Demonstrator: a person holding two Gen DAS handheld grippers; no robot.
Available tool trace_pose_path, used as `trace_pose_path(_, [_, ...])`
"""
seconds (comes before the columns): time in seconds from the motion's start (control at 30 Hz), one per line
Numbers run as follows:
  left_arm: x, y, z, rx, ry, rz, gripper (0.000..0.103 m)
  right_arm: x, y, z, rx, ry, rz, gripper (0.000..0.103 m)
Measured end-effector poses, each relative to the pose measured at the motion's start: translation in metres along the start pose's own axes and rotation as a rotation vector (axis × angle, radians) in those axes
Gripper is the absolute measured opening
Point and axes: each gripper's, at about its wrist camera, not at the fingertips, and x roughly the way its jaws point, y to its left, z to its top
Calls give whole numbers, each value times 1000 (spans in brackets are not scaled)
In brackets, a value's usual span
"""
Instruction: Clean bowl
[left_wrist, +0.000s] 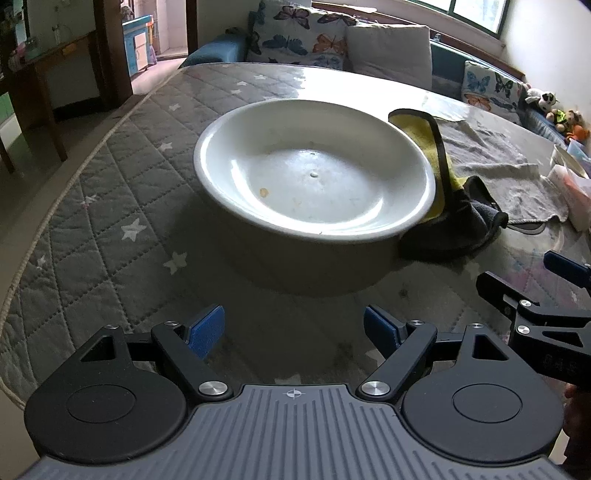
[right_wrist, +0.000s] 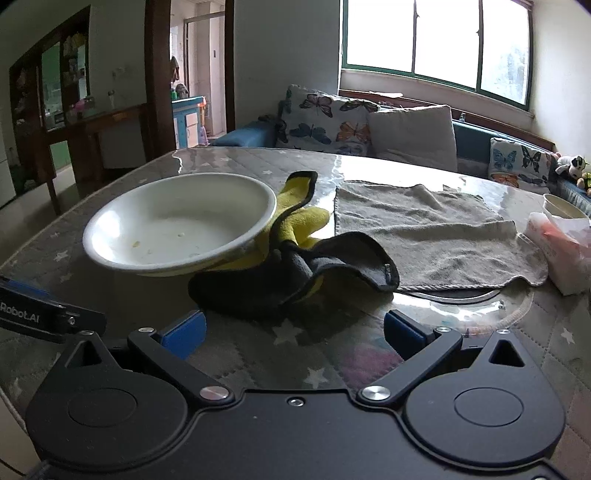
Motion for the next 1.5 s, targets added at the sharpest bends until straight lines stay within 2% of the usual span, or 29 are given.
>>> trace_pose_path(1.5, [0,-6,-2,18,-10,25,86,1,-4,0,15,12,-21,103])
